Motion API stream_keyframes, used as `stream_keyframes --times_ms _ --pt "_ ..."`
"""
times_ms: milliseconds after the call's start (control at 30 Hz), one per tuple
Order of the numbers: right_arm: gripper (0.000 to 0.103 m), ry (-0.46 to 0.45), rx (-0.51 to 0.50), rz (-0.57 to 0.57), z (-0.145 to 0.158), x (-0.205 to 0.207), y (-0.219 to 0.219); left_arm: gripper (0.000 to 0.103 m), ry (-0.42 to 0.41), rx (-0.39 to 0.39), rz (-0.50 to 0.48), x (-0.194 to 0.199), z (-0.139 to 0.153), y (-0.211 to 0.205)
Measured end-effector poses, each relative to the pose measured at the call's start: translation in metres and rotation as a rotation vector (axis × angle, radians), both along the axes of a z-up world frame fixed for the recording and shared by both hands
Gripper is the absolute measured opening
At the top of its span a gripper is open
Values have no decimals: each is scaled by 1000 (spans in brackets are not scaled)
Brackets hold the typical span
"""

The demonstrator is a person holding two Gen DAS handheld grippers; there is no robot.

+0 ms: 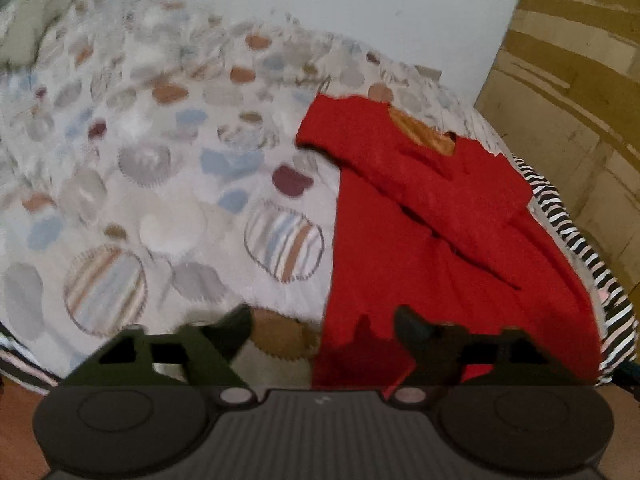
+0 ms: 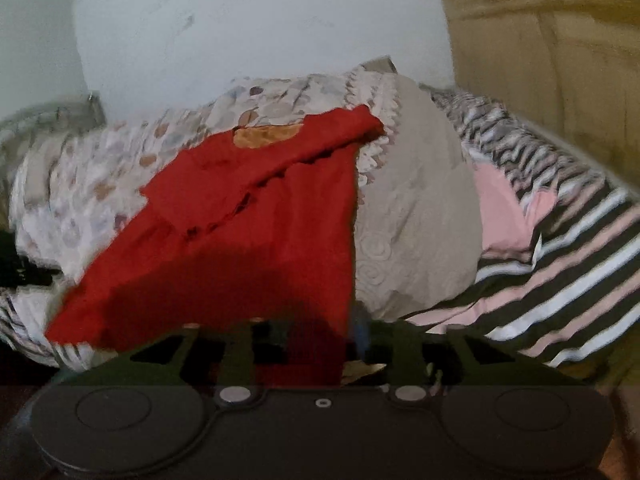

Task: Fold small clothes

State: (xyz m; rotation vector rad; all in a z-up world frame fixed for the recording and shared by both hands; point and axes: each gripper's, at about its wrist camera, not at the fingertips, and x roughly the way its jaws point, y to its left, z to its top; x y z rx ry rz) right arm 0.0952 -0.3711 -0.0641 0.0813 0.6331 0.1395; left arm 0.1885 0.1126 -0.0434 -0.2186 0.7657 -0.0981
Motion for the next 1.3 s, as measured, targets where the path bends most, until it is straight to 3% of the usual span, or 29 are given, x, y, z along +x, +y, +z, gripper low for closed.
stream_keyframes --times_ms 67,200,267,500,633,767,833,900,1033,1133,1167,1300 --pt "70 -16 -102 59 -2 -5 12 102 -37 34 -7 -5 5 -7" --pt "91 -42 -314 177 -18 -15 42 102 -66 67 -30 -10 10 -18" --pt "97 -57 -411 217 -29 -18 57 102 -58 70 -35 -10 9 -21" --pt "102 -95 -869 266 -88 -13 99 102 -37 60 -35 -13 5 -22" --pt "102 -202 -1124 241 -121 -14 108 102 -28 66 -31 -14 4 -22" --pt "102 -310 -1292 258 -142 -16 111 102 -24 69 -33 -14 4 -23" --pt "99 -338 -1336 283 -146 -17 109 102 -27 73 -38 -15 5 -24" --pt "82 -357 -1361 298 -147 -19 104 102 -37 78 -49 -17 5 -26" --pt "64 -385 -1353 305 -138 -22 92 102 -69 71 -84 -22 5 -31" --pt "33 -379 -1319 352 -126 -29 84 102 -106 77 -111 -29 7 -36" --pt "18 -389 -1321 366 -122 -32 82 102 -123 81 -125 -32 8 -38" --pt "13 -377 -1258 434 -92 -41 73 102 -193 115 -192 -46 10 -49"
